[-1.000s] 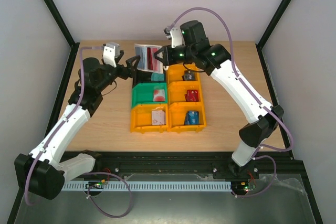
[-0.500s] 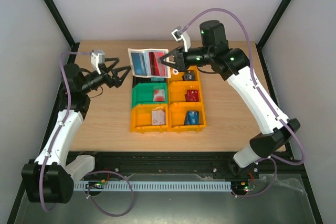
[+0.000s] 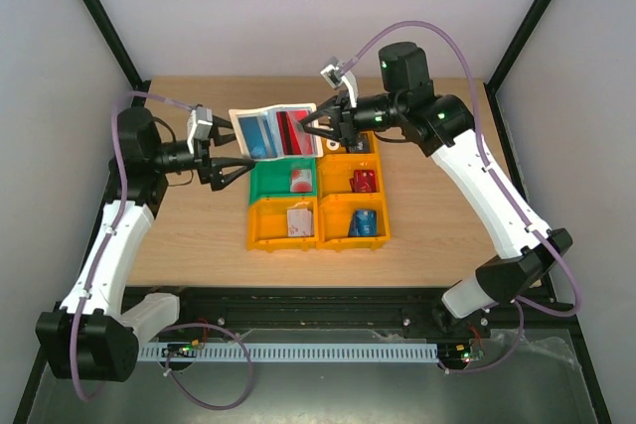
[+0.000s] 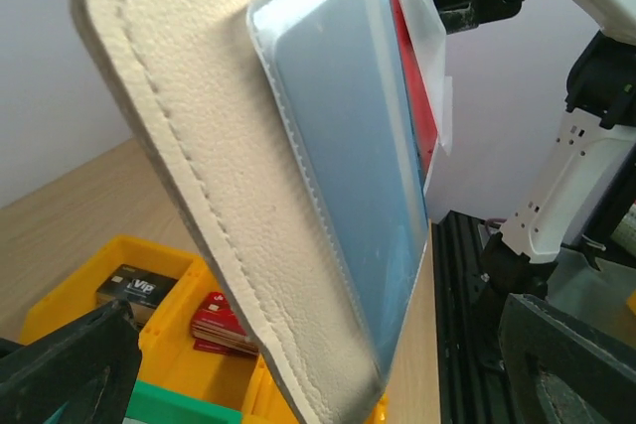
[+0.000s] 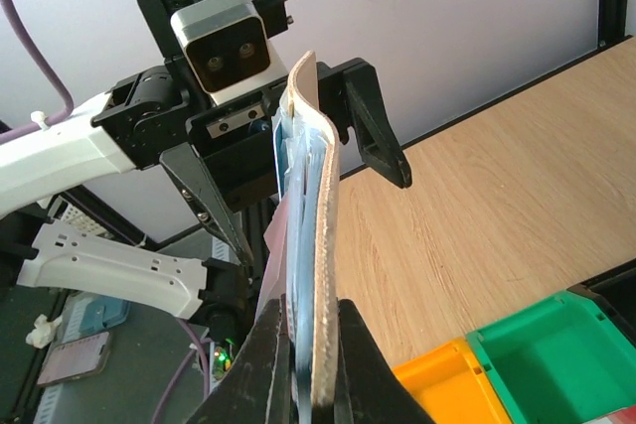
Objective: Take the credit cards out of the card holder
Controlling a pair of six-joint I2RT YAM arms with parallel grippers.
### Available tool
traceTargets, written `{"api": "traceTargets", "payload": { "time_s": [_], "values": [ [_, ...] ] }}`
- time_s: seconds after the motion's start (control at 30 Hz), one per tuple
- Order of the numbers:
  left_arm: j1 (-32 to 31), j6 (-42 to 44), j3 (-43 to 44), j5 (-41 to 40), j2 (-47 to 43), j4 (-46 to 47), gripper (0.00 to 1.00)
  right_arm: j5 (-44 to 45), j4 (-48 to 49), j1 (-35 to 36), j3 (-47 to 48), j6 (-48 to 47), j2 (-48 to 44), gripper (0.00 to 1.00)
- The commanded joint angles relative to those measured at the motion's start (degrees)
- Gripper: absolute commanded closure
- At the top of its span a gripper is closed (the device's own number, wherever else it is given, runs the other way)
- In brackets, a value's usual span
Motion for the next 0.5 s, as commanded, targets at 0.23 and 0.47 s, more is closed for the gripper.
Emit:
{"api": "traceTargets", "payload": {
  "time_s": [0.23, 0.47],
  "values": [
    [-7.3, -8.0, 0.0, -5.3, -2.9, 10.5, 0.31, -3.1, 6.9, 0.1, -3.4, 3.1, -3.0, 0.98],
    [-7.1, -6.0, -0.3, -7.1, -4.9, 5.9, 0.98, -0.8, 5.4, -0.1, -4.5, 1.0, -3.7, 0.98]
  ]
}}
